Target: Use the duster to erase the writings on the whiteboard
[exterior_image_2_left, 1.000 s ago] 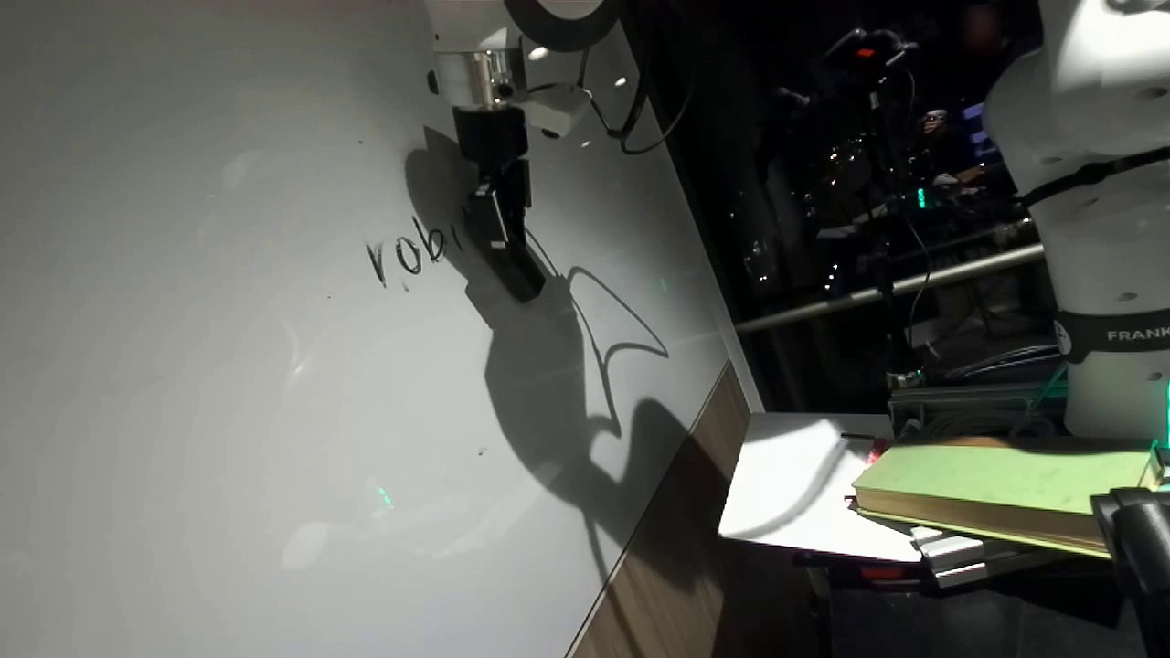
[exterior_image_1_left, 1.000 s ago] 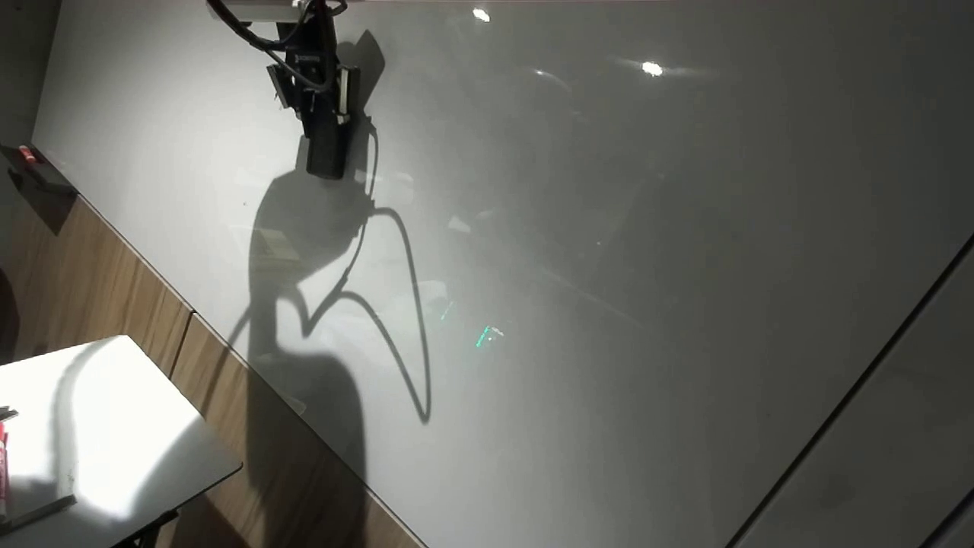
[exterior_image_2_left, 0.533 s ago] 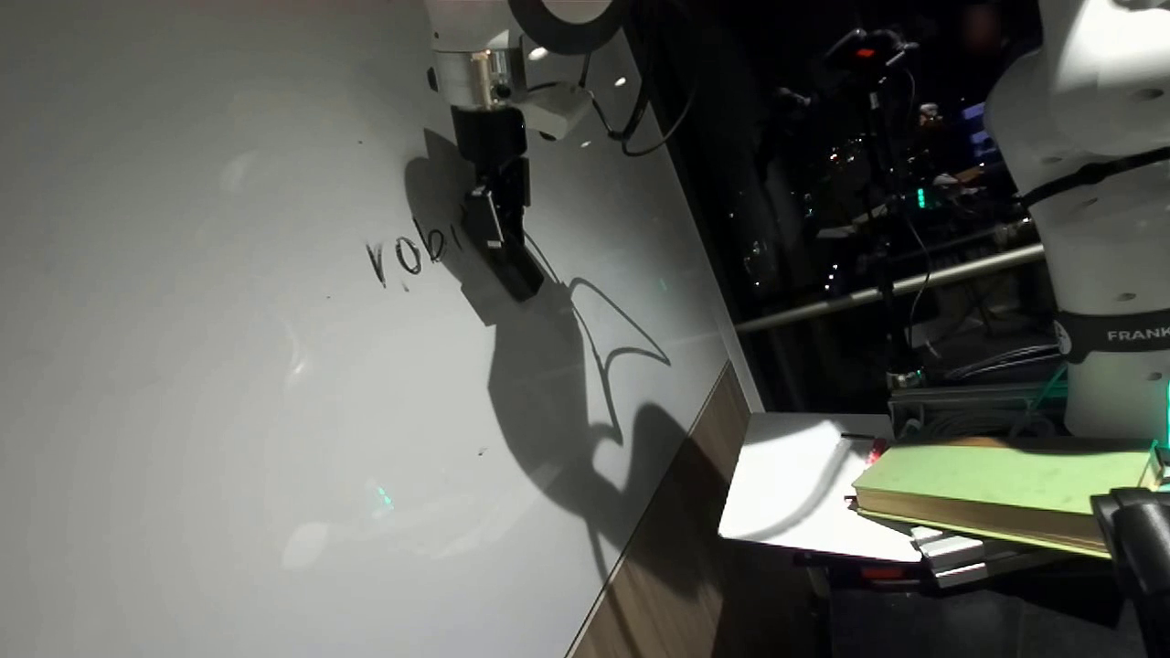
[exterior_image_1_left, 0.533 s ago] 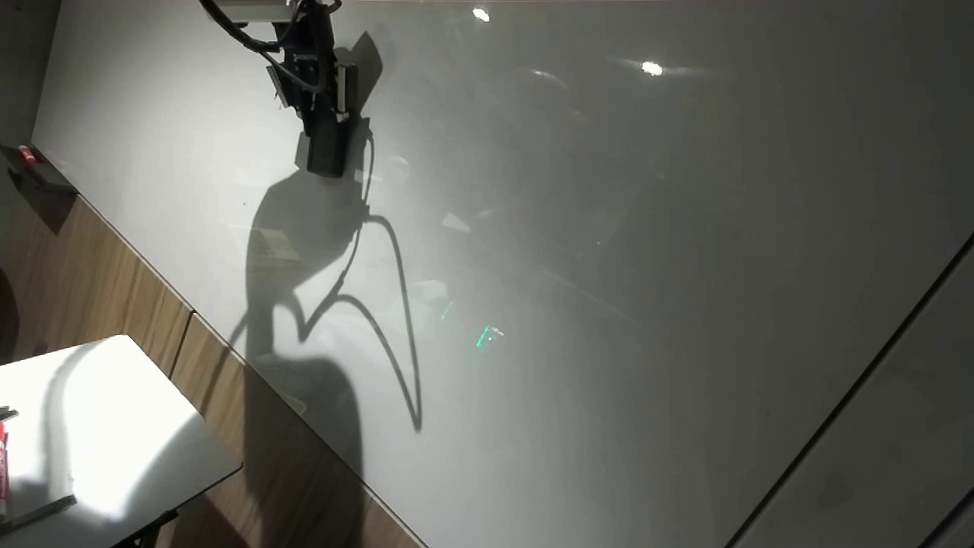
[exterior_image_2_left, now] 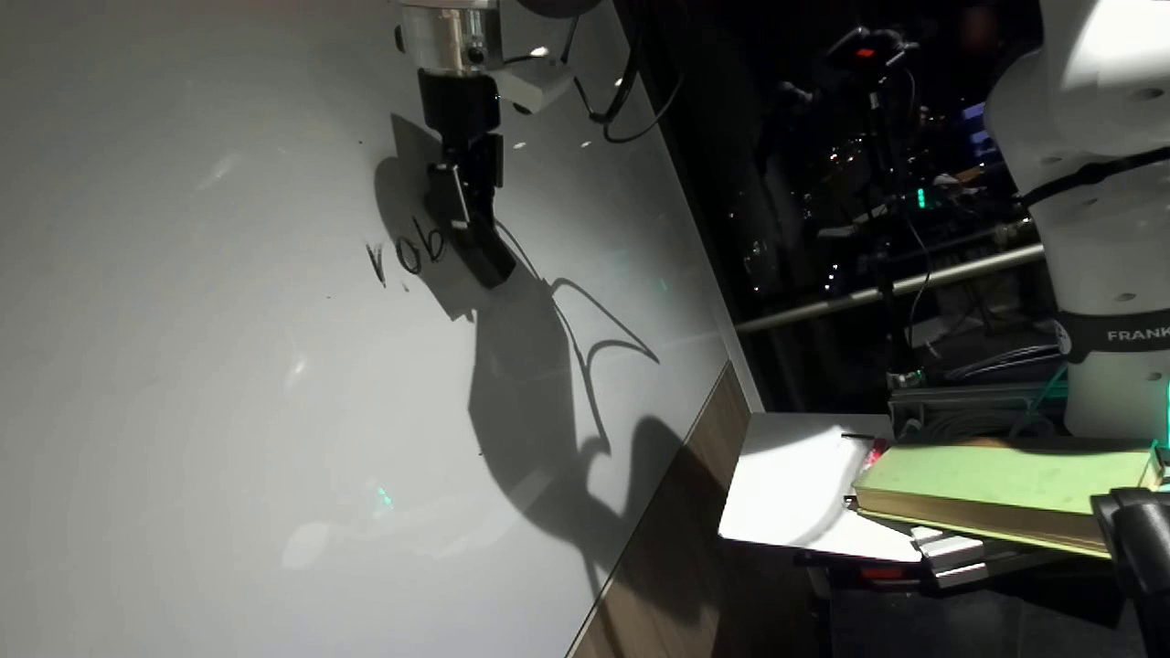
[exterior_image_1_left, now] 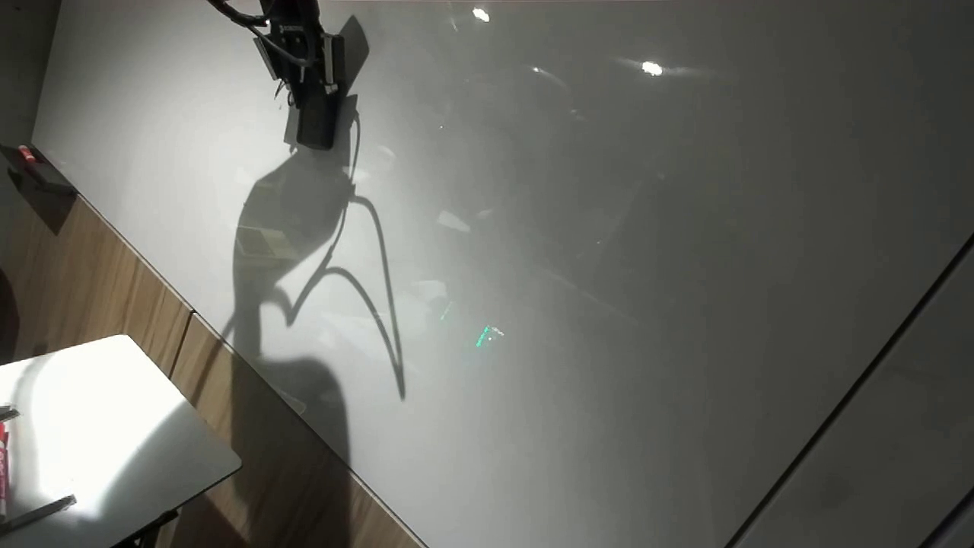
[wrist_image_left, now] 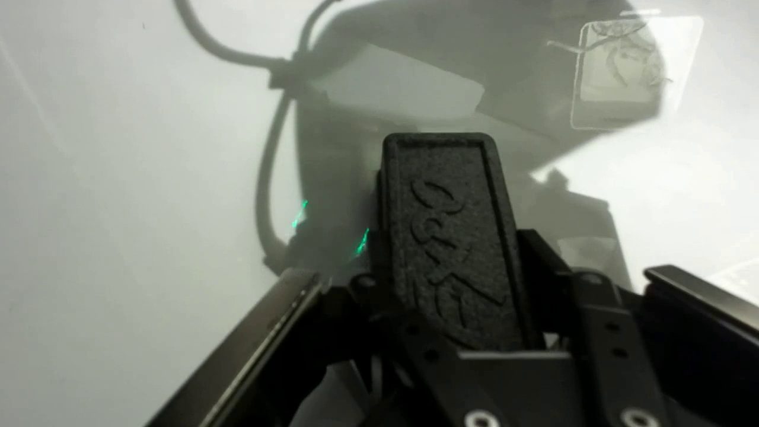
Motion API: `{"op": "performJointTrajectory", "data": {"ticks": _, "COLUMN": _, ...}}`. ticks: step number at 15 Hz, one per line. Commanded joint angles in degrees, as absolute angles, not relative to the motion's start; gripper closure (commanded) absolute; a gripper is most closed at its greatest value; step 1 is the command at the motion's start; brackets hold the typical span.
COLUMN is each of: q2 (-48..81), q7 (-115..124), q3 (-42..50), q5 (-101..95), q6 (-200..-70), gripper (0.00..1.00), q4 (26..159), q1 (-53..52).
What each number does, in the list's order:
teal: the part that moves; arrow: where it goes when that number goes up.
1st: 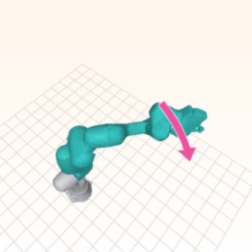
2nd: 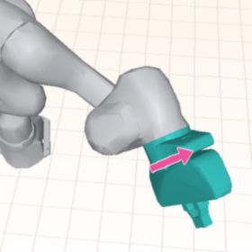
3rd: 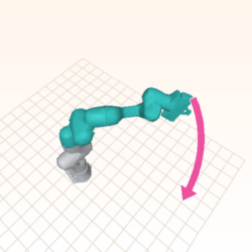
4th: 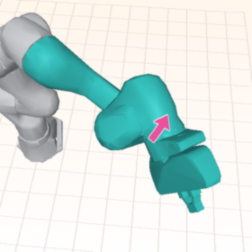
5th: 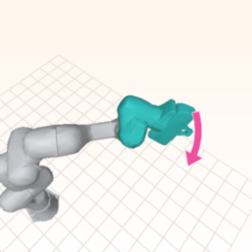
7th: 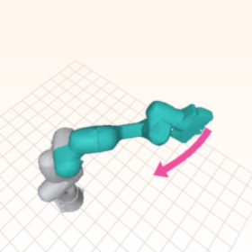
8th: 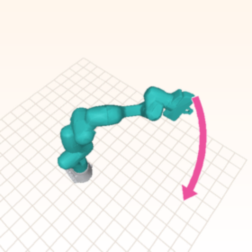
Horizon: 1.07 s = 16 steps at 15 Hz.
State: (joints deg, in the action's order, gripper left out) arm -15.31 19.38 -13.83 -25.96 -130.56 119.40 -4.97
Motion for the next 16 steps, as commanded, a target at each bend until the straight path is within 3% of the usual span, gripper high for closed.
{"op": "performJointTrajectory", "data": {"ticks": 1, "q2": -9.0, "q7": 23.4, "q3": -18.4, "q5": -29.0, "q6": -130.5, "gripper": 0.70, "q4": 110.3, "q1": -5.7}}
{"op": "performJointTrajectory", "data": {"ticks": 8, "q2": 1.0, "q7": 32.5, "q3": -26.0, "q5": -37.5, "q6": -125.4, "gripper": 0.70, "q4": 97.5, "q1": -12.3}}
{"op": "performJointTrajectory", "data": {"ticks": 16, "q2": 5.6, "q7": 30.6, "q3": -22.5, "q5": -37.6, "q6": -120.1, "gripper": 0.70, "q4": 94.5, "q1": -19.5}}
